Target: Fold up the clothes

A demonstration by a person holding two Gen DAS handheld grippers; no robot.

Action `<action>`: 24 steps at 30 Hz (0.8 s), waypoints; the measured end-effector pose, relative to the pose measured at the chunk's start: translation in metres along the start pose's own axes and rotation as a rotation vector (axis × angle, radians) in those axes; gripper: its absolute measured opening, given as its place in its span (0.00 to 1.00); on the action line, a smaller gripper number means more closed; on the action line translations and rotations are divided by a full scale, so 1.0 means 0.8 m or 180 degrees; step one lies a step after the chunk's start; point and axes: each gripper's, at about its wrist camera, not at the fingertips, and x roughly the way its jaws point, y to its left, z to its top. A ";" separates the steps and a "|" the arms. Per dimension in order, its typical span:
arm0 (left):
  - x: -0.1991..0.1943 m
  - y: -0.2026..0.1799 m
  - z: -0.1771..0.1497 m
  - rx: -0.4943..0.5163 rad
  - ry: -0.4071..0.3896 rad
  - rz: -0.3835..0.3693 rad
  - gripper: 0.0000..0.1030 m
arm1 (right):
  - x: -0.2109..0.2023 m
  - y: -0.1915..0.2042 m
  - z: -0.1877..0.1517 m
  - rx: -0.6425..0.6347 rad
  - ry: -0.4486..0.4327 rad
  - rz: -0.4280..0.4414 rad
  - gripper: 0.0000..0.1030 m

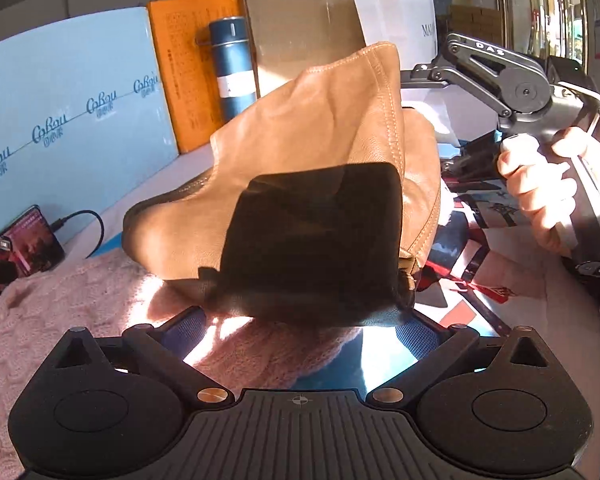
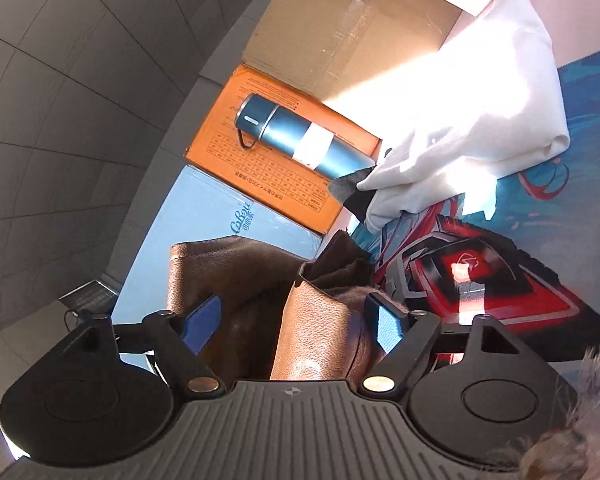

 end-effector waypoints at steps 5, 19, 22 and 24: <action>-0.015 0.011 0.004 0.0137 -0.0085 0.0005 0.99 | -0.055 0.015 -0.002 -0.0193 0.0005 0.0158 0.88; 0.013 0.083 0.014 0.0058 0.0288 0.0154 0.99 | 0.053 0.065 -0.066 -0.0034 0.1216 0.0490 0.83; 0.024 0.102 0.013 -0.0269 0.0270 0.0093 0.97 | 0.069 0.060 -0.069 0.0003 0.1161 0.0277 0.15; 0.026 0.104 0.010 -0.0351 0.0207 0.0115 0.88 | 0.072 0.054 -0.065 0.0054 0.1115 0.0296 0.14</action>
